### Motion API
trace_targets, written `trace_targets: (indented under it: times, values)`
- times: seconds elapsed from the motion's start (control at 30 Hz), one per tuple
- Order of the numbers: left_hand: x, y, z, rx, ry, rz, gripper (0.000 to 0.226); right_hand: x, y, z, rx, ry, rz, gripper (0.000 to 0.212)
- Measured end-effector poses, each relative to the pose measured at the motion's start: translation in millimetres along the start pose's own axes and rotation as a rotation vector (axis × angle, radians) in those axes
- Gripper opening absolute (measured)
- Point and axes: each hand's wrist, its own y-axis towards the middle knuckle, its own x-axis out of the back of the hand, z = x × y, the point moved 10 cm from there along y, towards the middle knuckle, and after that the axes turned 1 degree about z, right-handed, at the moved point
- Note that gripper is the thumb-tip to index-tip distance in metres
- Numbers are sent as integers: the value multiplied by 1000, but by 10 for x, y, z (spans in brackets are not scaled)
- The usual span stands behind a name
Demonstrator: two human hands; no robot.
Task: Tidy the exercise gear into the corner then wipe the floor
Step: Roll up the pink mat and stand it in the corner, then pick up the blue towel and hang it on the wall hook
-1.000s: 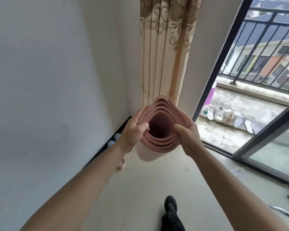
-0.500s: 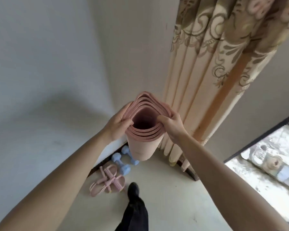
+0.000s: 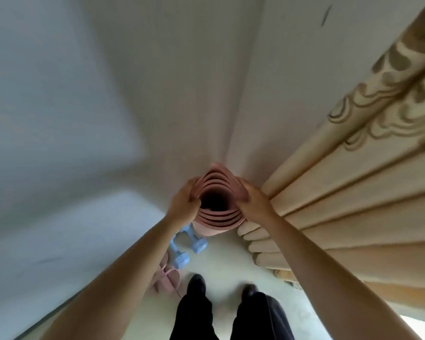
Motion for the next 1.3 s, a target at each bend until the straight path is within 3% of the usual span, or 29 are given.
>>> trace_targets:
  times: [0.13,0.27,0.4,0.53,0.67,0.8,0.97,1.03,1.1,1.2,1.3]
  values:
    - [-397,652,461,147,26,2,54,-219,590,-563,-85,4,12,45]
    - [-706,1199,939,281,93,-14,53,-484,1071,-1225,-139,58,29,64]
    - [-951,1693,1189,285,142,20,66,-672,1467,-1696,-160,54,43,65]
    - [-1088,2060,1428,296,145,-10,56,-856,1869,-2035,-139,51,52,62]
    - [-1323,2175,1758,316,24,5,50,-1025,2050,-2260,-192,116,92,50]
    - [-1313,2043,1856,349,-165,-58,65,-1130,2080,-2278,-187,165,144,49]
    - [-1035,1725,1741,390,-377,-150,55,-942,1920,-2032,-144,158,60,31]
    - [-832,1520,1548,348,-245,-153,48,-744,1745,-1785,-87,134,11,31]
    - [-508,1249,1289,294,44,-203,46,-542,1548,-1445,2,83,-2,37]
    - [-5,807,695,136,365,-293,47,-186,1219,-796,133,-199,-61,50]
    - [475,324,-19,-51,581,-423,48,273,851,118,348,-402,-234,58]
